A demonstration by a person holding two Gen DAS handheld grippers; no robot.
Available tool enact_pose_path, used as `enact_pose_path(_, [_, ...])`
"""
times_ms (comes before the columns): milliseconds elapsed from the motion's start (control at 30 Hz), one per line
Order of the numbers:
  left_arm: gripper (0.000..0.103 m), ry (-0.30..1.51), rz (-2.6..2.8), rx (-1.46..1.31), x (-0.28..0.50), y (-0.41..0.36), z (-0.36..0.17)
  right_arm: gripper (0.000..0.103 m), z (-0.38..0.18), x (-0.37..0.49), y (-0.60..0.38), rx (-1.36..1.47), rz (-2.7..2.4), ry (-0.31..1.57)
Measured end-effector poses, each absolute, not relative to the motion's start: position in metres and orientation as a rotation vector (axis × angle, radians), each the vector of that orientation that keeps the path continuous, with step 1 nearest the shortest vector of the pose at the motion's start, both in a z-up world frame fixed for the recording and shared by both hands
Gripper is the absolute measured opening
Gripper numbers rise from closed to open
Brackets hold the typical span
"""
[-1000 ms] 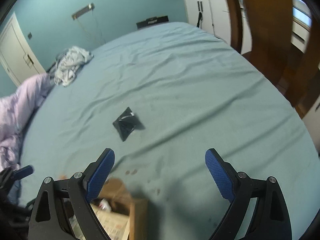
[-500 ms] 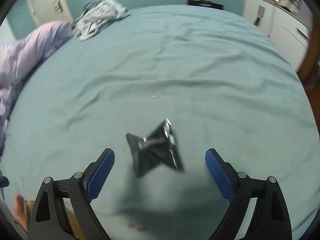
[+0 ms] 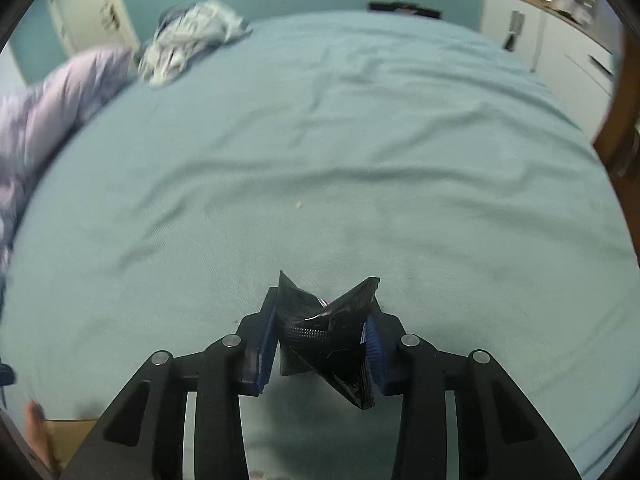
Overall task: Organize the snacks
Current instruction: 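Carry the black packet over the box and open the right gripper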
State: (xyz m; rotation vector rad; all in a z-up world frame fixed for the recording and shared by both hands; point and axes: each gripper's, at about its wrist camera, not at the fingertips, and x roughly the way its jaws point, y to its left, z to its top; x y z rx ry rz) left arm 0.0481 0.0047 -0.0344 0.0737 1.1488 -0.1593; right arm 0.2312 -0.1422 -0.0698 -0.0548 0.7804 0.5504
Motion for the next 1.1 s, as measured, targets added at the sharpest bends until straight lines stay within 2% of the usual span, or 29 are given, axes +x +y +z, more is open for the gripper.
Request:
enact_pose_path(300, [0.09,1.049,-0.125,0.128,0.03,0.006,-0.016,0.036,-0.029,0.121,-0.187,0.061,0.612,0.694])
enact_pose_path(533, [0.09,1.009,-0.127,0.158,0.02,0.005,-0.008,0.036,-0.047,0.039,-0.2,0.035,0.612,0.705])
enact_pose_path(933, [0.09,0.952,-0.116,0.211,0.005,0.006,-0.002,0.039,-0.053,0.014,-0.174,-0.032,0.604,0.797])
enact_pose_path(1033, [0.09,0.958,-0.104,0.205,0.005,0.009,-0.003,0.043,-0.049,0.012,-0.18,0.028,0.607,0.777])
enact_pose_path(1100, [0.09,0.97,-0.102,0.2,0.006,0.01,-0.005,0.061,-0.046,0.011,-0.185,0.064,0.561,0.748])
